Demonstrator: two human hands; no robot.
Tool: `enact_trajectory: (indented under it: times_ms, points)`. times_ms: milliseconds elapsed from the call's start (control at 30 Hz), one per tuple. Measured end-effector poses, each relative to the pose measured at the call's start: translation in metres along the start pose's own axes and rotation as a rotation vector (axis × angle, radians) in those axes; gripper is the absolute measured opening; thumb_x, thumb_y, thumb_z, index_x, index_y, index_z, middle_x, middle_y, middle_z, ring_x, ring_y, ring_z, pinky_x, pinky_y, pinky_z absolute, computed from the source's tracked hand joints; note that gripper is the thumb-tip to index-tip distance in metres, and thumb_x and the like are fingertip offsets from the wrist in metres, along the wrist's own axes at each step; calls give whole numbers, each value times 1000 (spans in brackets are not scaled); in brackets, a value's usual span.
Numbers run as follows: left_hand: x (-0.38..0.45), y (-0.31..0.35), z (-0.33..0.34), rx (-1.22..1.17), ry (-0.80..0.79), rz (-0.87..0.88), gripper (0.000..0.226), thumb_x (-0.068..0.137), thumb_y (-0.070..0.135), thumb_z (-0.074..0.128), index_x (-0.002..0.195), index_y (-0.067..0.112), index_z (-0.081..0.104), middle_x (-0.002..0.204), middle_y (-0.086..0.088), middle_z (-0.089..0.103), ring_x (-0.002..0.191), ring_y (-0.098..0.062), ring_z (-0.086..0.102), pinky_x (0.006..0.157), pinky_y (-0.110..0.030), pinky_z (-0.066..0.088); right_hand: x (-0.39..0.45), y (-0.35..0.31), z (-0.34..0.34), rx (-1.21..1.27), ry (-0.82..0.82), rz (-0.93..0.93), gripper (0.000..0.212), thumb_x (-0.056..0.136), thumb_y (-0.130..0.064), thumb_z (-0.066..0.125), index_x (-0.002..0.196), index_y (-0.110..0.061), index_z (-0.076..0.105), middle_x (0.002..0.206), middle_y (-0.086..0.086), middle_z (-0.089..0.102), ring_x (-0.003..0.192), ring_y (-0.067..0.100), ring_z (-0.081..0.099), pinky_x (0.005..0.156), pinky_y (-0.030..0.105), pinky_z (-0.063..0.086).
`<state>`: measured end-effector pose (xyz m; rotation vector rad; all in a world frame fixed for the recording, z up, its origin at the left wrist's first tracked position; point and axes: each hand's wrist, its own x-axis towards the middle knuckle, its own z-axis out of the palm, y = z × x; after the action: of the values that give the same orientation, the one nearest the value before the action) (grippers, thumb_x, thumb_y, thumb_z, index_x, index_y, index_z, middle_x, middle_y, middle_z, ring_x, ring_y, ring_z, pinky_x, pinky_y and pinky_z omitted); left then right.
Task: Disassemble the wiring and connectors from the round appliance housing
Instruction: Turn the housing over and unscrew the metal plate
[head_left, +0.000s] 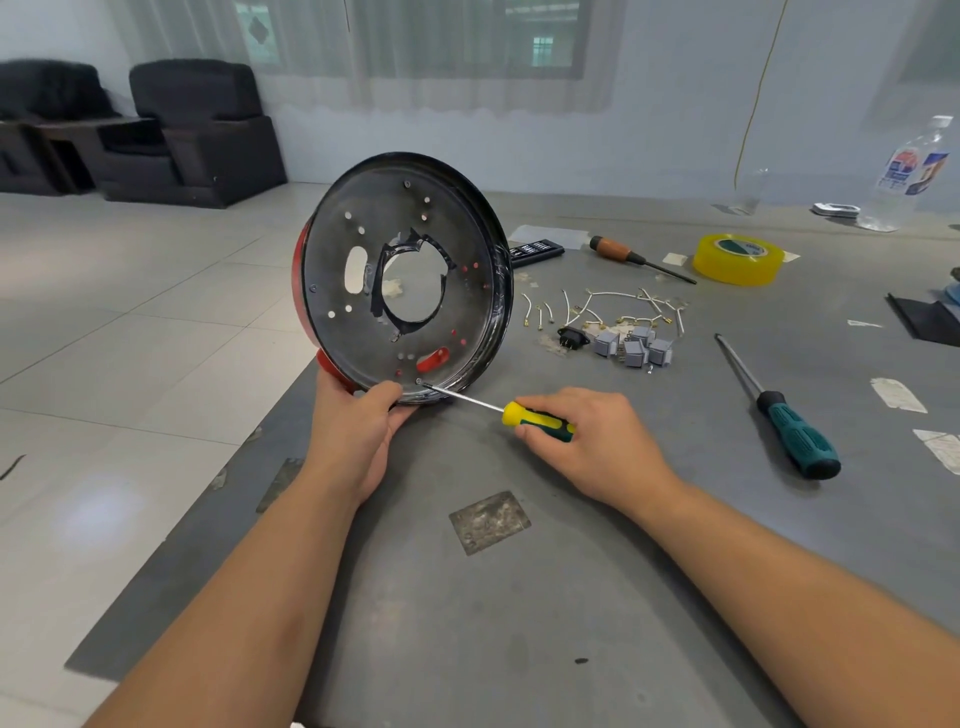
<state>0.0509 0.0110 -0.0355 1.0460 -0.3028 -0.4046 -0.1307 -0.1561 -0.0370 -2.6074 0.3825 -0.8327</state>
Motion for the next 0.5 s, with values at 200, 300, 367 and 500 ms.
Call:
enact_trajectory:
  times_ms: [200,300,367,500]
  points:
    - [-1,0,0,25,-32,3,63,89,-26,55,128,25,54,113,1,80,106,-27,77,80,-38,65,1,-2,-1,-6,-19,11,31,93,-41,70,121,-29,74,97,-7,73,89,14,63,79,31,51]
    - [-1,0,-1,30,-39,3,63,89,-26,55,126,26,54,114,0,80,107,-28,77,80,-38,65,1,-5,-2,-3,-31,23,31,94,-41,69,122,-30,74,99,-6,72,90,15,62,81,33,51]
    - [-2,-1,-1,43,-33,8,63,89,-25,56,125,27,54,115,-1,79,108,-28,77,80,-38,65,0,-9,-3,-21,-30,21,31,94,-41,68,122,-30,73,99,-4,72,91,17,63,80,36,51]
    - [-5,-1,2,85,-25,45,61,88,-25,57,125,23,54,117,-5,78,109,-30,76,81,-42,65,-2,-18,-6,-218,7,-86,35,96,-42,63,128,-30,69,105,-3,71,91,27,66,68,37,53]
